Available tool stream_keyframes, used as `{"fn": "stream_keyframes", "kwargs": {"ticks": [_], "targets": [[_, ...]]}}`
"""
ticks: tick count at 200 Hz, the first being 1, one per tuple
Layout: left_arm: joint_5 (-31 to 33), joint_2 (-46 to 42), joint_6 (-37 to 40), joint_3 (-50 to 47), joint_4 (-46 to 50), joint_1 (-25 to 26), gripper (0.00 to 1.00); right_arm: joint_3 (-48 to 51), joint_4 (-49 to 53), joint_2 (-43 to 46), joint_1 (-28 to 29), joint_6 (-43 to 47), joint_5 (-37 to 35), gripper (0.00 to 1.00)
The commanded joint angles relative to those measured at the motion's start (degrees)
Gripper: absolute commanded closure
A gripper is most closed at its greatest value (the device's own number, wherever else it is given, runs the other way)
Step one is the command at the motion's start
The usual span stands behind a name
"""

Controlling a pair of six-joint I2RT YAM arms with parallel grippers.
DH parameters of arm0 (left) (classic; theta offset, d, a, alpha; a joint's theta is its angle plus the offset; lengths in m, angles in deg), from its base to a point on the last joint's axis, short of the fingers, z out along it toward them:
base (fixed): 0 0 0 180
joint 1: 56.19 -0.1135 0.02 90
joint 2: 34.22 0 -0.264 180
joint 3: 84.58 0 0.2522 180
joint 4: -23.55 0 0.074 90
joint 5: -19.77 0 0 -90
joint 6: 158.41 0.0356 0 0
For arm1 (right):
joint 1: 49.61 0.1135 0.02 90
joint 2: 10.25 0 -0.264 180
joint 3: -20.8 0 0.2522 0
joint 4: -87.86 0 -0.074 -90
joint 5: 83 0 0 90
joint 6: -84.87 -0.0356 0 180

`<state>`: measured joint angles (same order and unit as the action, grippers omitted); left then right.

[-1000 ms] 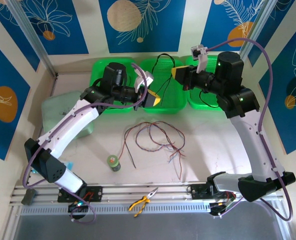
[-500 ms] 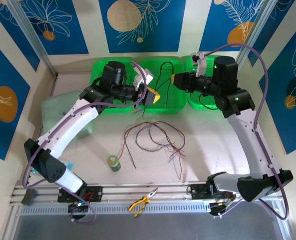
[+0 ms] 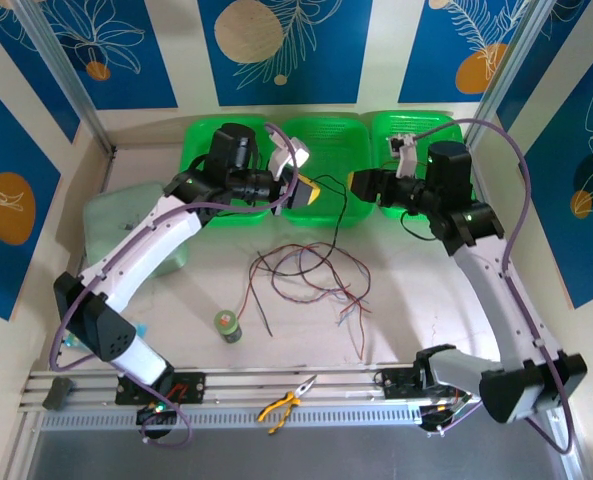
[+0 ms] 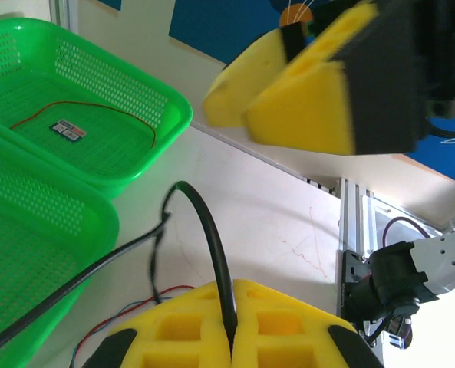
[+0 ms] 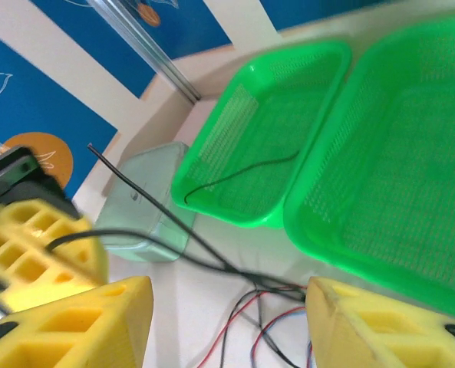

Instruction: Untangle the cables

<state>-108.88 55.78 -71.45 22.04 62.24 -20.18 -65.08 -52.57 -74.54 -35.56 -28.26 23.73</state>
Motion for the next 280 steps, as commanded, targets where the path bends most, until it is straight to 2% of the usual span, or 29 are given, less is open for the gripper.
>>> {"fn": "stream_keyframes", "kwargs": {"ticks": [1,28,45,74,93,118,154,206,280], "targets": [[-0.2,0.5,0.1,2.0,0.3,-0.4,1.0,3.6,-6.8,4.9,0.4,8.9,0.9,0.45],[-0.4,1.3,-0.2,3.8,1.5,-0.5,1.0,6.3,-8.4,7.8,1.6,19.3,2.5,0.48],[-0.2,1.7,-0.3,4.8,2.3,-0.5,1.0,9.6,-9.1,10.3,4.8,29.5,0.4,0.5],[-0.4,2.2,-0.7,7.1,4.4,-0.6,1.0,21.3,-21.0,14.6,12.7,49.2,-5.6,0.5],[-0.4,2.4,-0.9,8.8,6.3,-0.8,1.0,24.2,-28.4,13.5,17.8,58.1,-12.2,0.51],[-0.3,2.6,-1.1,10.1,7.6,-0.9,1.0,25.6,-36.2,10.8,21.4,68.1,-15.4,0.52],[-0.1,2.4,-1.7,10.4,8.2,-0.9,1.0,23.2,-39.0,7.5,21.7,71.4,-16.2,0.54],[-0.4,2.8,-1.9,11.5,8.2,-0.9,1.0,22.4,-41.8,5.0,19.1,72.2,-16.5,0.54],[0.2,3.0,-2.1,12.1,8.8,-0.9,1.0,19.8,-40.4,-0.8,16.8,78.6,-15.7,0.55]]}}
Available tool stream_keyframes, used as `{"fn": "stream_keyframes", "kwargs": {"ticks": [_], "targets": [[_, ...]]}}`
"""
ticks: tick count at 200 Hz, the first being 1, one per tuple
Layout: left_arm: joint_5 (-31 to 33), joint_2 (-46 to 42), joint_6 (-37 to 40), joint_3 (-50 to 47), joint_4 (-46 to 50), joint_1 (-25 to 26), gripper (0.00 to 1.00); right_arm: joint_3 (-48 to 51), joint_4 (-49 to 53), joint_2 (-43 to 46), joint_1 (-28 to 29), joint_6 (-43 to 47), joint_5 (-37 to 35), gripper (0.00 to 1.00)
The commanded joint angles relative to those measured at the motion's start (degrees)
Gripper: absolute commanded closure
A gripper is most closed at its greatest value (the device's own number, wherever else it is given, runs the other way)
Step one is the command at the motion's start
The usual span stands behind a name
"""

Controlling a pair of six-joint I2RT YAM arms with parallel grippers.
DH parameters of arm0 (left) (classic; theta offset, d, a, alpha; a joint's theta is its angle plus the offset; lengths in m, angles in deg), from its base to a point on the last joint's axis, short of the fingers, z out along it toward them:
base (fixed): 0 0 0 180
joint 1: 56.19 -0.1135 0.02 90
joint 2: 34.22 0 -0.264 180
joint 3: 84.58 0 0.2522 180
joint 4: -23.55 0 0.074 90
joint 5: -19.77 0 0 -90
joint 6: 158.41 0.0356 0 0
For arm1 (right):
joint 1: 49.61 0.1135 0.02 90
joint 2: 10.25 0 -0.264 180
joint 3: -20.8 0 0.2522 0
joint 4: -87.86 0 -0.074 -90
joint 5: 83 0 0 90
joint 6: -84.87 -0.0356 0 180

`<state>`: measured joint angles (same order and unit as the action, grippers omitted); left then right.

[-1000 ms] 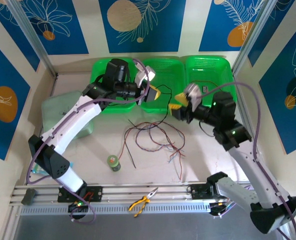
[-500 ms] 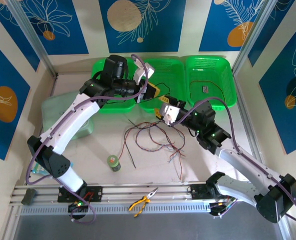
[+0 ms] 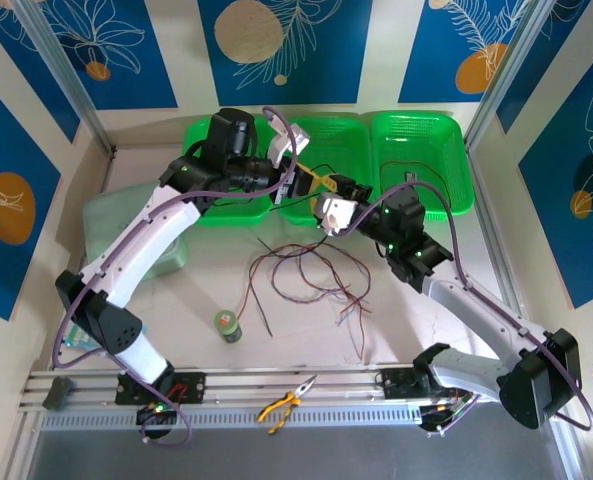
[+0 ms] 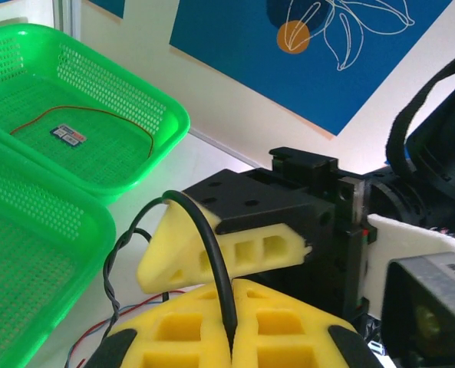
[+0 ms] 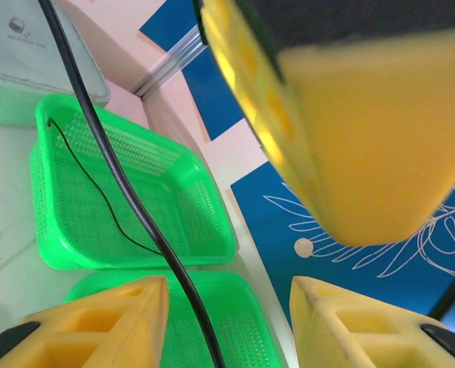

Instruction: Untangle the cables

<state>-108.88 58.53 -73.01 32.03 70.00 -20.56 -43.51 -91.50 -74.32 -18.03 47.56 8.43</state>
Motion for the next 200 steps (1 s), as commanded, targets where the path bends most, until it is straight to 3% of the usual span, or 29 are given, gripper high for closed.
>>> {"fn": "stream_keyframes", "kwargs": {"ticks": [1,16,27,52,92,148,200], "targets": [[0.2,0.2,-0.5,2.2,1.1,-0.5,1.0,-1.9,-1.4,-1.1,-0.8,2.9,-0.4,0.55],[0.4,0.3,-0.5,2.5,1.3,-0.6,1.0,-2.2,-1.0,-2.3,-0.8,4.3,-0.7,0.58],[0.6,0.4,-0.4,2.7,1.6,-0.6,1.0,-2.1,-2.2,-2.7,-1.0,4.1,-0.7,0.65],[1.3,0.5,-0.4,3.3,2.2,-0.8,1.0,-2.7,-1.0,-2.2,-0.6,3.6,-0.2,1.0],[7.3,-0.1,-2.7,2.3,0.1,-2.6,1.0,-1.4,-0.2,1.5,-0.1,1.4,-0.1,1.0],[13.2,-3.8,-9.8,-1.9,-11.7,-10.2,1.0,0.0,-1.7,10.1,-1.1,-7.3,0.1,1.0],[16.3,-5.5,-10.3,-0.1,-12.6,-15.6,1.0,0.6,-10.4,13.2,-9.2,-22.5,-3.4,1.0]]}}
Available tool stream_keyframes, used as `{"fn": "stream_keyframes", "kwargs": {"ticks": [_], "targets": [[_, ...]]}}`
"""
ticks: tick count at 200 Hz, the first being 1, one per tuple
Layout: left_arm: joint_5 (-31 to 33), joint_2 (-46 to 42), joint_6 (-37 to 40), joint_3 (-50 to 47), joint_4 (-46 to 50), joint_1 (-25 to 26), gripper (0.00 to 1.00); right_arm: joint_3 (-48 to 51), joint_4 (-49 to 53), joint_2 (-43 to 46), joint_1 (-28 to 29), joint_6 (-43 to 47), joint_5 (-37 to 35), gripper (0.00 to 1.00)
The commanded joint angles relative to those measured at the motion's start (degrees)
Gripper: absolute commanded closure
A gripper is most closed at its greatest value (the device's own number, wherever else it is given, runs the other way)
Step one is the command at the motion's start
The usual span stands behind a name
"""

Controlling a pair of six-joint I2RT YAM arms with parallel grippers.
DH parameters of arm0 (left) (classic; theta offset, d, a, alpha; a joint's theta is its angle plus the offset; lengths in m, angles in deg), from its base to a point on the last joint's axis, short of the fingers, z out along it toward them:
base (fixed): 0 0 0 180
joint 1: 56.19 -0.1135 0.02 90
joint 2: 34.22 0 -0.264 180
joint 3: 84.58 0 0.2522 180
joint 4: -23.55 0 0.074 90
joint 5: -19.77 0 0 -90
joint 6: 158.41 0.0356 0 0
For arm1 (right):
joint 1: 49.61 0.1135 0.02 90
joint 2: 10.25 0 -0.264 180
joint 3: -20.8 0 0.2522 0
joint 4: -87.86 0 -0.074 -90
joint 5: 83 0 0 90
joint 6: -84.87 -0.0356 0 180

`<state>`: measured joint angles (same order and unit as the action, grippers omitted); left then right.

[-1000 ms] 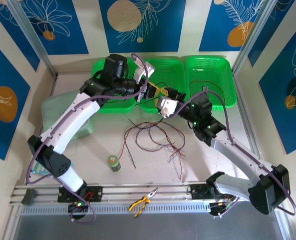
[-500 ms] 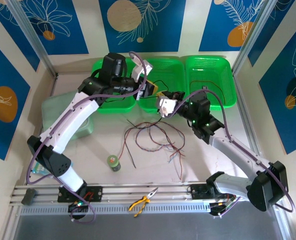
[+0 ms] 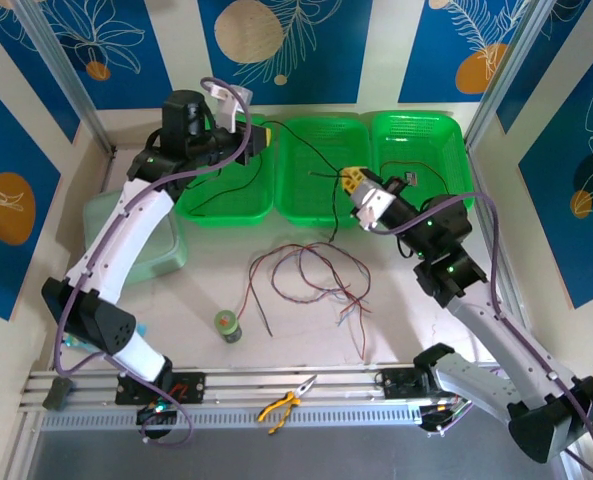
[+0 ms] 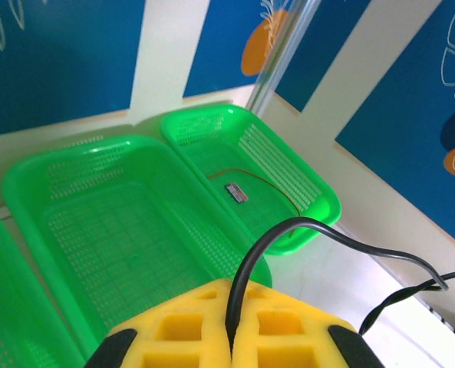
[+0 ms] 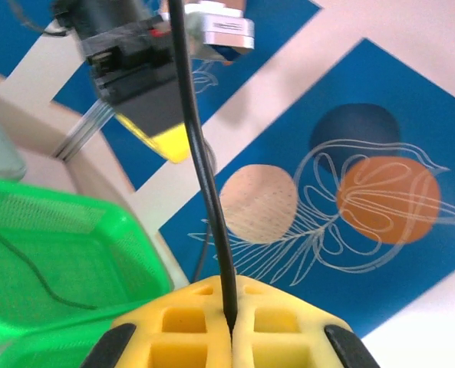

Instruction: Untangle the cables

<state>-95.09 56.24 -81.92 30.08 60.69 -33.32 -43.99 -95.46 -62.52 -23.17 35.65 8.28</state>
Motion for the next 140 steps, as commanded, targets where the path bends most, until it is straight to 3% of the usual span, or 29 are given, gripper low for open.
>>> {"fn": "stream_keyframes", "kwargs": {"ticks": [1,65,140], "targets": [[2.6,-3.2,-1.5,1.8,-3.3,-3.0,1.0,1.1,-6.6,1.5,-4.3,-10.9,-3.4,1.0],[1.4,-5.7,-3.0,2.0,-4.0,-12.7,1.0,-0.3,-8.9,3.3,-16.6,-26.2,-12.0,1.0],[-1.1,-8.4,-5.9,1.9,-6.5,-24.9,1.0,-2.2,-6.5,3.8,-27.7,-33.5,-12.4,1.0]]}}
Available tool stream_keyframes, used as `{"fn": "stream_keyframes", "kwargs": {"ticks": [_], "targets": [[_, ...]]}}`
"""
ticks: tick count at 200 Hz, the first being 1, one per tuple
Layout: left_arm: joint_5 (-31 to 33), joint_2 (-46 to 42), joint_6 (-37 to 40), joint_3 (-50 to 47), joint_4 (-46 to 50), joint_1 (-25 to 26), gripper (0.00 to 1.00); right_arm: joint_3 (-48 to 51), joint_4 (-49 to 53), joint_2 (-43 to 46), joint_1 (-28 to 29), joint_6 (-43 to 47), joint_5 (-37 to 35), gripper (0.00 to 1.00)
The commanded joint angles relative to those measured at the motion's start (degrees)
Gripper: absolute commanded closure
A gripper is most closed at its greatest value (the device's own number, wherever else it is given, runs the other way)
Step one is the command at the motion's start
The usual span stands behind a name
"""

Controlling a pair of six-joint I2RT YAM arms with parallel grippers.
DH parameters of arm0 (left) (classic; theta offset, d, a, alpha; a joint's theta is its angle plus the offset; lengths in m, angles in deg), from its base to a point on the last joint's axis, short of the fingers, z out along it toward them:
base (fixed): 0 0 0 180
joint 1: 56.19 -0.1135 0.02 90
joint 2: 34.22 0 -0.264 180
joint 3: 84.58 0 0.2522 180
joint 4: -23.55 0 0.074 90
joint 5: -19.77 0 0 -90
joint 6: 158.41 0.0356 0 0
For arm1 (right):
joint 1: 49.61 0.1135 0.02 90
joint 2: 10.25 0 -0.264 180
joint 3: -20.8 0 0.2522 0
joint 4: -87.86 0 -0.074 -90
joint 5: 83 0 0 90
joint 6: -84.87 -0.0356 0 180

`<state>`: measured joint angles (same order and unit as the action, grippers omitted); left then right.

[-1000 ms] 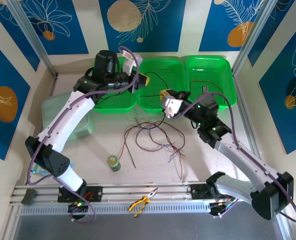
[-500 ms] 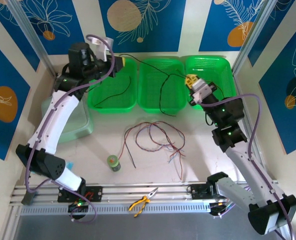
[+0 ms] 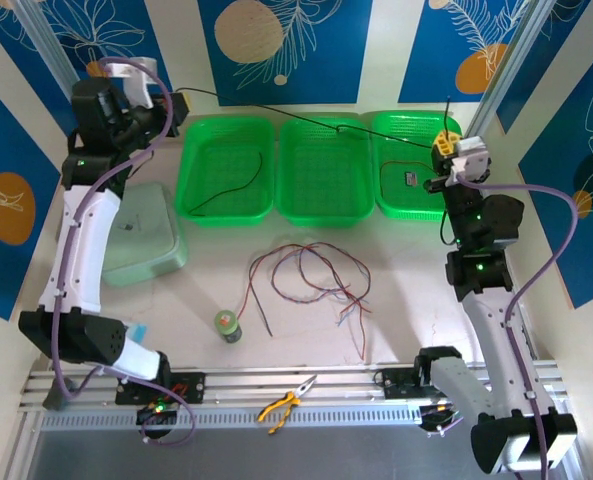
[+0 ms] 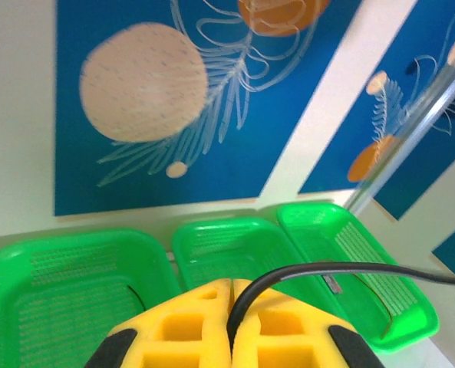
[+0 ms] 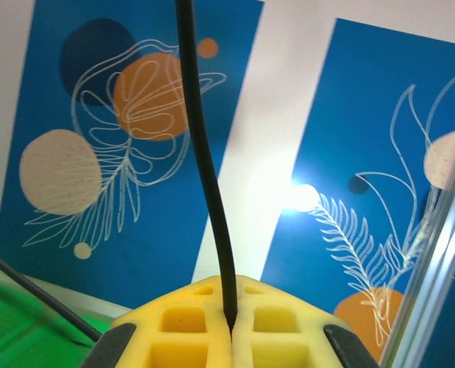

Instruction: Untangle the cables

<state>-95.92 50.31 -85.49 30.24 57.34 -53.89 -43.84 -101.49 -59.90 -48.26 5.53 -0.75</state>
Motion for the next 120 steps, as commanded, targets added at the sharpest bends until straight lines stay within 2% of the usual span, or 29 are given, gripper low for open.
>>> {"fn": "stream_keyframes", "kwargs": {"ticks": [1,74,120], "targets": [[-0.3,-2.4,-2.4,1.7,-3.1,-4.5,1.0,-2.4,-0.5,1.1,-2.8,-3.4,-3.4,1.0],[-0.9,-2.3,-9.1,-3.3,-8.9,-16.2,1.0,-3.8,-1.3,0.7,-11.2,-7.9,-4.7,1.0],[1.2,-3.3,-11.7,-5.4,-10.0,-21.2,1.0,-4.9,1.1,0.4,-14.9,-10.2,-4.6,1.0]]}}
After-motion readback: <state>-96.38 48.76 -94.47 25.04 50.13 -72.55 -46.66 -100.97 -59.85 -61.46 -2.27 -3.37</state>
